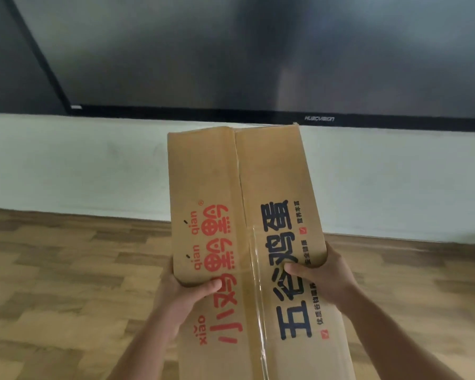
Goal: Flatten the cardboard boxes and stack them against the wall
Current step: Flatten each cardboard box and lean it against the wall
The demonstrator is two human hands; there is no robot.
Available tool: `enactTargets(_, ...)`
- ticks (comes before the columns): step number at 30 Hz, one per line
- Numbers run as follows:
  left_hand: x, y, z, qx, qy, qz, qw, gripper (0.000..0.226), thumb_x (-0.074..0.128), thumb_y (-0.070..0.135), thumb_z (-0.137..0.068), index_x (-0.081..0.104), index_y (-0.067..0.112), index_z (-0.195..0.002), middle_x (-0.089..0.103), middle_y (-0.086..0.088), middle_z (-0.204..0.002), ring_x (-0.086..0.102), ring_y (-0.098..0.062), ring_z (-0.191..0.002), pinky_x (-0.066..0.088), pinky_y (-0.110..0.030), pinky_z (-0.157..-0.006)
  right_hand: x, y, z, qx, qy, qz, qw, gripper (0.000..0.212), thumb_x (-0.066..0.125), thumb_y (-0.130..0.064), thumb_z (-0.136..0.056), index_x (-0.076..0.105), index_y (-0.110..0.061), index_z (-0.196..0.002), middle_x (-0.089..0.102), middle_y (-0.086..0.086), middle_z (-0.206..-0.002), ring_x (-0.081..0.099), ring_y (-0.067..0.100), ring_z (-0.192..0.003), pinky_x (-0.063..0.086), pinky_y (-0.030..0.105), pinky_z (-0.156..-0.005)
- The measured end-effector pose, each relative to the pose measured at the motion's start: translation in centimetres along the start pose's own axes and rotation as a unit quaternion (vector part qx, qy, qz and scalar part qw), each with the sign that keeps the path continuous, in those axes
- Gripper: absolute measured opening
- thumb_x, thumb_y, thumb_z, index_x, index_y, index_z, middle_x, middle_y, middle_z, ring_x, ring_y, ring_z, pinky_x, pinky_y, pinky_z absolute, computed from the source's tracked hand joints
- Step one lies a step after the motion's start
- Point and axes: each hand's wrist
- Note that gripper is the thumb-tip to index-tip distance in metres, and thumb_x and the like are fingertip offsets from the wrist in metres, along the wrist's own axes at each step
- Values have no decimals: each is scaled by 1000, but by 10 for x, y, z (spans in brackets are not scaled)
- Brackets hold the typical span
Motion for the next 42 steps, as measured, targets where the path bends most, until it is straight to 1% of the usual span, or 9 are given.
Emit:
enactTargets(3,34,41,28,31,-40,0,999,109,102,31,-41,51,28,-137,74,2,-111,67,-19,-102,53,-38,-77,-58,-12,38,-8,39,-28,999,69,102,-34,-56,65,-31,-115,83,-11,-93,81,13,-82,67,44,-74)
enactTargets(7,91,92,69,77,-104,-17,992,106,101,30,-43,53,27,-138,74,5,-112,66,-15,-104,52,-34,-77,-139,-15,90,-13,107,-61,992,72,98,-46,-50,65,-33,-112,83,-9,-93,81,15,-84,67,44,-74)
enactTargets(10,140,118,99,104,-151,-27,983,102,101,27,-44,54,30,-135,75,4,-112,68,-18,-107,53,-32,-78,-196,-5,126,-10,153,-86,984,69,97,-41,-56,64,-29,-115,83,-6,-95,81,14,-83,67,45,-74)
enactTargets(16,260,158,185,182,-241,-69,951,91,101,28,-54,53,37,-130,72,8,-114,66,-10,-105,51,-25,-75,-314,50,215,-8,255,-134,957,61,96,-34,-65,63,-29,-116,83,-9,-91,82,14,-78,67,45,-72)
enactTargets(21,378,181,272,213,-298,-87,927,95,100,30,-57,52,32,-139,71,8,-116,67,-13,-107,55,-38,-86,-435,95,293,-4,328,-156,932,60,98,-31,-69,63,-31,-117,83,-5,-94,82,14,-79,67,46,-75)
enactTargets(28,542,205,387,253,-386,-65,885,90,99,28,-59,53,32,-136,72,6,-115,69,-15,-105,56,-35,-77,-595,147,389,-13,427,-146,893,67,99,-35,-64,60,-37,-119,81,-4,-100,81,13,-81,68,43,-71)
enactTargets(31,597,217,421,262,-418,-57,868,90,99,28,-58,53,33,-135,73,5,-116,71,-18,-105,59,-39,-80,-646,162,414,-13,462,-141,875,66,98,-36,-64,59,-40,-117,80,-4,-103,81,16,-86,68,46,-75)
enactTargets(37,725,240,467,271,-479,-43,834,83,97,22,-66,51,34,-134,70,10,-114,68,-8,-97,53,-26,-65,-748,205,431,5,522,-143,841,75,98,-39,-66,58,-31,-129,78,-1,-109,80,21,-91,67,49,-79)
enactTargets(42,853,262,486,270,-522,-39,808,92,99,28,-58,53,31,-138,71,8,-116,69,-15,-103,57,-35,-75,-845,230,430,10,565,-138,814,73,99,-39,-63,60,-34,-125,78,-3,-110,80,20,-94,67,49,-80)
Point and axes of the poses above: each hand's wrist, its own z-axis away from the middle knuckle, its own x-axis out of the palm, y = z × x
